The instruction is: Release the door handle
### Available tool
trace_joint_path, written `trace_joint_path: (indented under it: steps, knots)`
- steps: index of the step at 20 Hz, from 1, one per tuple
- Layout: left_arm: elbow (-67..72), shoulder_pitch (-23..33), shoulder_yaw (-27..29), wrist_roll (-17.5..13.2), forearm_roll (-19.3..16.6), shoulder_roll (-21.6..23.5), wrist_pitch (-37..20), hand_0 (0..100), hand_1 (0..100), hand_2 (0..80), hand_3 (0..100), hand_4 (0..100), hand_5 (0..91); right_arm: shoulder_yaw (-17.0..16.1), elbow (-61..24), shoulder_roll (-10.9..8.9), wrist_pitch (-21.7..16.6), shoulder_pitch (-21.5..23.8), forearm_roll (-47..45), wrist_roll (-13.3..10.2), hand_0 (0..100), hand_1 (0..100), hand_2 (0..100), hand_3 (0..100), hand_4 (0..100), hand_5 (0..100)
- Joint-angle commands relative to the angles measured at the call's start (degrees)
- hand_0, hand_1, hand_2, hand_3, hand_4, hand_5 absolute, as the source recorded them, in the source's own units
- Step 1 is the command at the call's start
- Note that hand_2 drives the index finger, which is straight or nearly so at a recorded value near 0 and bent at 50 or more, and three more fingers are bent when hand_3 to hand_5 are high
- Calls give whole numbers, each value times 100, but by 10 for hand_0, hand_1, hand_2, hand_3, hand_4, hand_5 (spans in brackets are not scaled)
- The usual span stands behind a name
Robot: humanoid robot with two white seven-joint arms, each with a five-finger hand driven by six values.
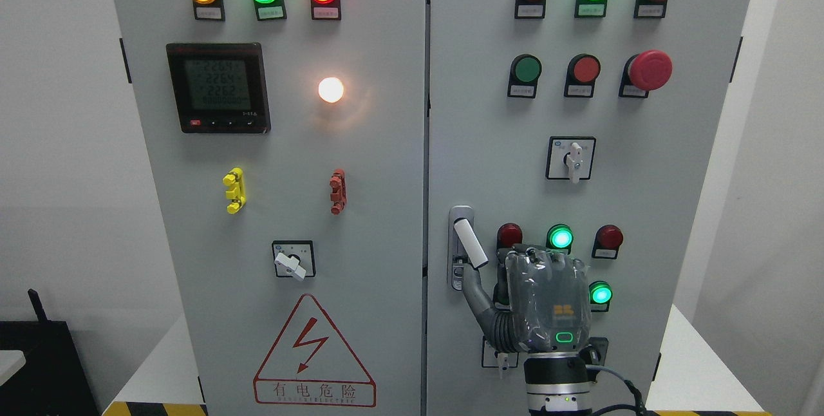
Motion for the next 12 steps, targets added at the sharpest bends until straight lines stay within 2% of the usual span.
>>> trace_joint_path:
  steps: [1, 12]
  knots:
    - [132, -88, 8, 1, -167, 0, 3, 120, 389, 0, 0, 0, 0, -42, -2, 5, -8, 7, 0, 24, 510, 438, 1000, 1000, 1000, 967]
    - [132, -88, 8, 1, -167, 0, 3, 120, 389, 0, 0, 0, 0, -95, -20, 5, -8, -11, 0, 24, 505, 438, 1000, 1000, 1000, 967]
